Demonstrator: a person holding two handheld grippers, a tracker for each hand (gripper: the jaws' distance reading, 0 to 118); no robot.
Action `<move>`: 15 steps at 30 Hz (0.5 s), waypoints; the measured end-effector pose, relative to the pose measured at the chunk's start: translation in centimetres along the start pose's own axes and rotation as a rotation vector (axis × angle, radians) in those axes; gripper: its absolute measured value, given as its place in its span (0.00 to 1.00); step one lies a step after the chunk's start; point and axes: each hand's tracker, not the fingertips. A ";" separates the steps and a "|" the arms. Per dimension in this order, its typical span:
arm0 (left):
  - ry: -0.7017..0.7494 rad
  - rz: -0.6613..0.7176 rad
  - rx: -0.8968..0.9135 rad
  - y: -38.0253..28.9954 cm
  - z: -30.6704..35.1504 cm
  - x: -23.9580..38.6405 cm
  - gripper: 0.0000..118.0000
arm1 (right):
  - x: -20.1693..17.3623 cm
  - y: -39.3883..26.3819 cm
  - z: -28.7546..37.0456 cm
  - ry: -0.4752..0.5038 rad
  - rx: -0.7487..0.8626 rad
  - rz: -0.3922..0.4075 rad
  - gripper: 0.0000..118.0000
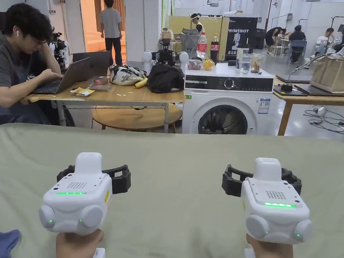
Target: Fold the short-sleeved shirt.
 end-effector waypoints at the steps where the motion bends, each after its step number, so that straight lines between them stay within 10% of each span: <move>1: 0.001 0.001 -0.002 0.0 0.0 0.0 0.94 | 0.0 0.0 0.0 -0.001 -0.004 -0.002 1.00; 15: 0.012 -0.037 0.010 -1.0 0.2 0.3 0.94 | 0.4 -1.3 0.4 -0.016 0.025 -0.001 1.00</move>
